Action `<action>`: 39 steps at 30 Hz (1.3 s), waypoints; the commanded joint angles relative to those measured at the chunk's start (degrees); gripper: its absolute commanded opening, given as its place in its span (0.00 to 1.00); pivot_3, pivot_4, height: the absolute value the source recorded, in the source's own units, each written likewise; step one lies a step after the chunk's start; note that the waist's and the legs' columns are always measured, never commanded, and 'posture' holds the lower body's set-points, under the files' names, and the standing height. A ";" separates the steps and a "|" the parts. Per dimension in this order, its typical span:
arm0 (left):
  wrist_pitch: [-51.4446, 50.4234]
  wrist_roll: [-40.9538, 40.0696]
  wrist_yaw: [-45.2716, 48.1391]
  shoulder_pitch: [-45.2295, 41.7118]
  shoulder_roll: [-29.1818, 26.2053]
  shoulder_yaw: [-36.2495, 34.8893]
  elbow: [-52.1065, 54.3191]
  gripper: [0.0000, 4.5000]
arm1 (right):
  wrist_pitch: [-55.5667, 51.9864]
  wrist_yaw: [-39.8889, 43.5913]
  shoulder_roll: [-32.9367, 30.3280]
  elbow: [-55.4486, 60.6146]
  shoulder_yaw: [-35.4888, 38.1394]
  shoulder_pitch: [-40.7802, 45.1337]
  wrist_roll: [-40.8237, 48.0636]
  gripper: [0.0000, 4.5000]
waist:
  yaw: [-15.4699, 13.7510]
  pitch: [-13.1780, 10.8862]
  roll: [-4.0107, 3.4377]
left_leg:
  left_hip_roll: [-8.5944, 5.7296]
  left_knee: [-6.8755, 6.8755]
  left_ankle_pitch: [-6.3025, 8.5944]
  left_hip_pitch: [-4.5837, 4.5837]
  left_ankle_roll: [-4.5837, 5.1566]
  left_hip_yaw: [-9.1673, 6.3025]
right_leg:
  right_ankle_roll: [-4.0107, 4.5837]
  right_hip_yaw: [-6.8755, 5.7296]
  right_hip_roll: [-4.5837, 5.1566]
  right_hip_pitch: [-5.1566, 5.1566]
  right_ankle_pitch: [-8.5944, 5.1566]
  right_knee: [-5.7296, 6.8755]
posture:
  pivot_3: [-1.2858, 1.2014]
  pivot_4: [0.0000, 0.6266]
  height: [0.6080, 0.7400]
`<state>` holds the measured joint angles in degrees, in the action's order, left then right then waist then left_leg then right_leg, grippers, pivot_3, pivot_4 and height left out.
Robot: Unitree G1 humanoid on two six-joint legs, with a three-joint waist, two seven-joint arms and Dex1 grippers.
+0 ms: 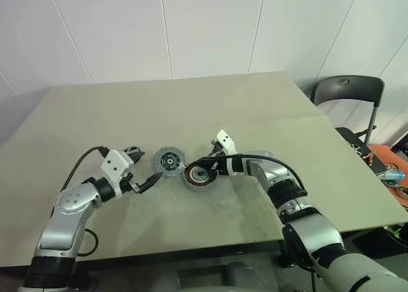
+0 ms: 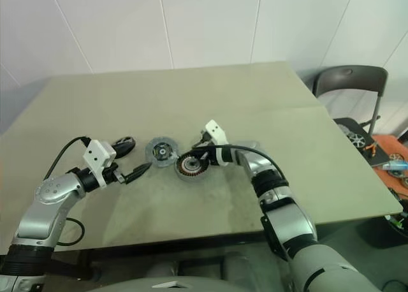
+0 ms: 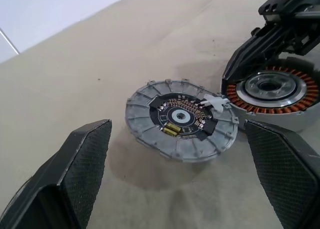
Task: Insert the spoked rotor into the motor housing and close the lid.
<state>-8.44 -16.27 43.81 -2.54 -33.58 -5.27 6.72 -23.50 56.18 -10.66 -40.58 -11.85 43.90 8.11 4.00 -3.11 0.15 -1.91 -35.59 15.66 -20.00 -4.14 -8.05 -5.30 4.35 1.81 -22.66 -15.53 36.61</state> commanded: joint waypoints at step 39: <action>-3.35 -9.70 -4.18 3.01 10.54 -4.04 -1.07 1.00 | -6.49 12.13 -4.43 19.00 0.23 -1.82 6.87 0.01 | -0.20 -0.08 -0.07 | -0.01 -0.39 0.00 0.22 0.01 0.05 | -0.22 0.03 -0.08 0.22 -0.18 0.41 | 0.52 0.00 1.00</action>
<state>-11.29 -23.86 40.82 0.89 -23.76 -6.99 6.09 -29.92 68.18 -15.00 -24.24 -12.62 40.35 13.75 3.80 -3.20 0.08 -1.93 -35.99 15.66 -19.78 -4.13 -8.00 -5.53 4.36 1.73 -22.43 -15.71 37.02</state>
